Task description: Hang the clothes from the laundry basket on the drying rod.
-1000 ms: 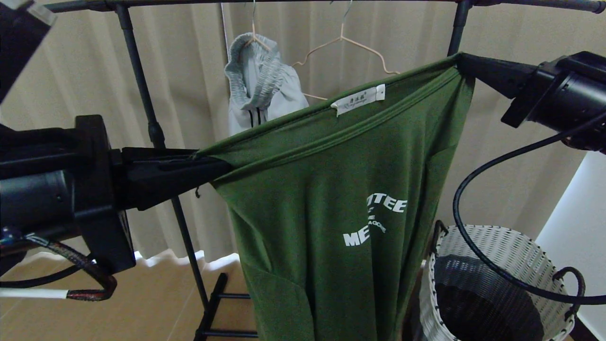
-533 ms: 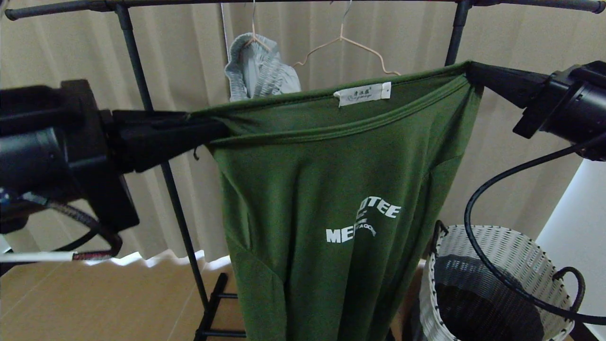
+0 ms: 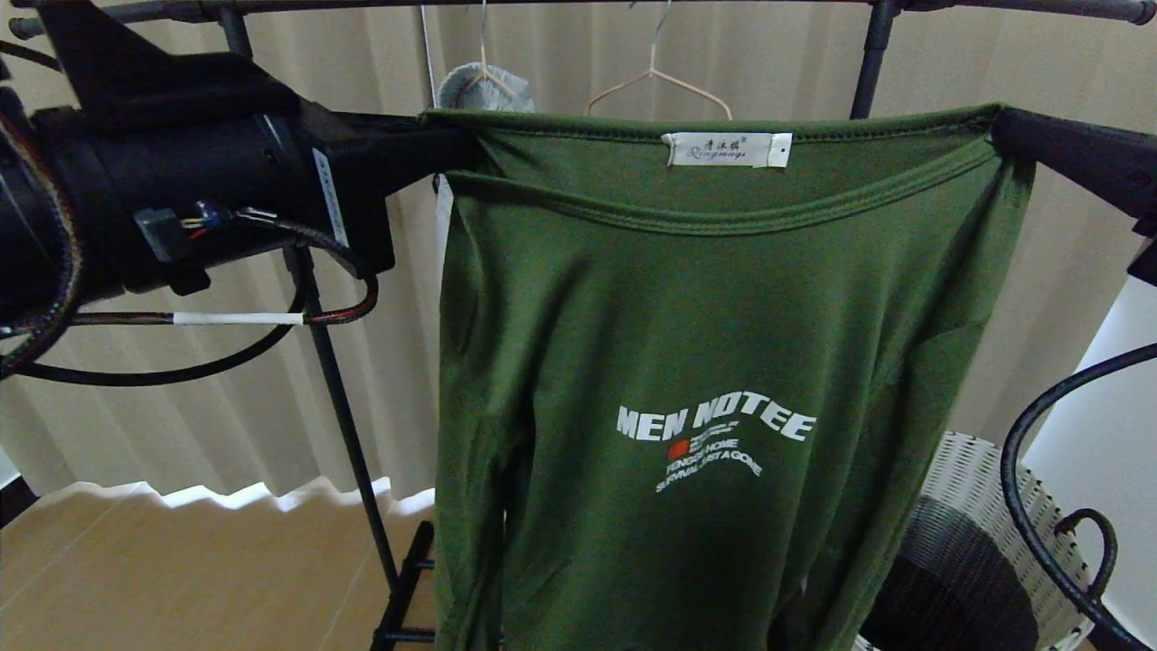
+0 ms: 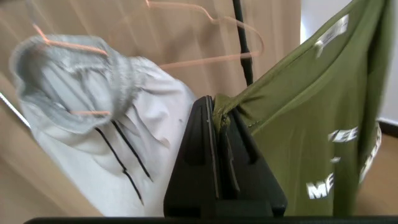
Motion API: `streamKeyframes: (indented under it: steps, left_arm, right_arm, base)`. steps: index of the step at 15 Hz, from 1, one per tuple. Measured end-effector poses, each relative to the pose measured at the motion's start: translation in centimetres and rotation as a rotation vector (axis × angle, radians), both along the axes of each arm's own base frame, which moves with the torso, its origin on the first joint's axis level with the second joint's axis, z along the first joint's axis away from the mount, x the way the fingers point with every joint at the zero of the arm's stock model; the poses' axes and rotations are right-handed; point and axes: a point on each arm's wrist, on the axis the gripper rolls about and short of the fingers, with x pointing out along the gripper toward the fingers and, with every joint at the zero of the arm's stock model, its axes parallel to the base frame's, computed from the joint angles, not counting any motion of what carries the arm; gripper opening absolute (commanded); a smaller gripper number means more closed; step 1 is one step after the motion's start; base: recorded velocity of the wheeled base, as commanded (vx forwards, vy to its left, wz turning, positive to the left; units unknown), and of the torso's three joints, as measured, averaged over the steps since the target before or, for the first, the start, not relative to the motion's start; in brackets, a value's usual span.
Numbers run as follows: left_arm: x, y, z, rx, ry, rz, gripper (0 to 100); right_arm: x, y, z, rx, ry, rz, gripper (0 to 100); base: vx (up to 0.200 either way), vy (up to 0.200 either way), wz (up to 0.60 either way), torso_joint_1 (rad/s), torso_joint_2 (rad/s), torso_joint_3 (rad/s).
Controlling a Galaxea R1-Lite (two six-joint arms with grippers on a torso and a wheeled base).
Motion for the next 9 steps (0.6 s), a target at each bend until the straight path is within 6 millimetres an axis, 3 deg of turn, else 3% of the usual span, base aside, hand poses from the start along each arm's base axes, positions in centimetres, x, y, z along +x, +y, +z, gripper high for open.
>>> streamKeyframes:
  steps: [7,8,9]
  left_arm:
    - [0.19,-0.04,0.23,-0.004,-0.007,0.003,0]
    - [0.21,-0.05,0.08,-0.001,-0.003,0.004,0]
    - [0.23,-0.06,-0.04,0.001,0.001,0.004,0]
  right_arm:
    - [-0.47,-0.16,0.49,0.008,-0.023,0.002,0]
    - [-0.46,-0.15,0.44,0.007,-0.02,0.002,100]
    - [-0.46,-0.15,0.43,0.007,-0.02,0.002,100]
  base:
    - [0.0,0.0,0.0,0.0,0.0,0.0]
    - [0.0,0.0,0.0,0.0,0.0,0.0]
    - [0.0,0.0,0.0,0.0,0.0,0.0]
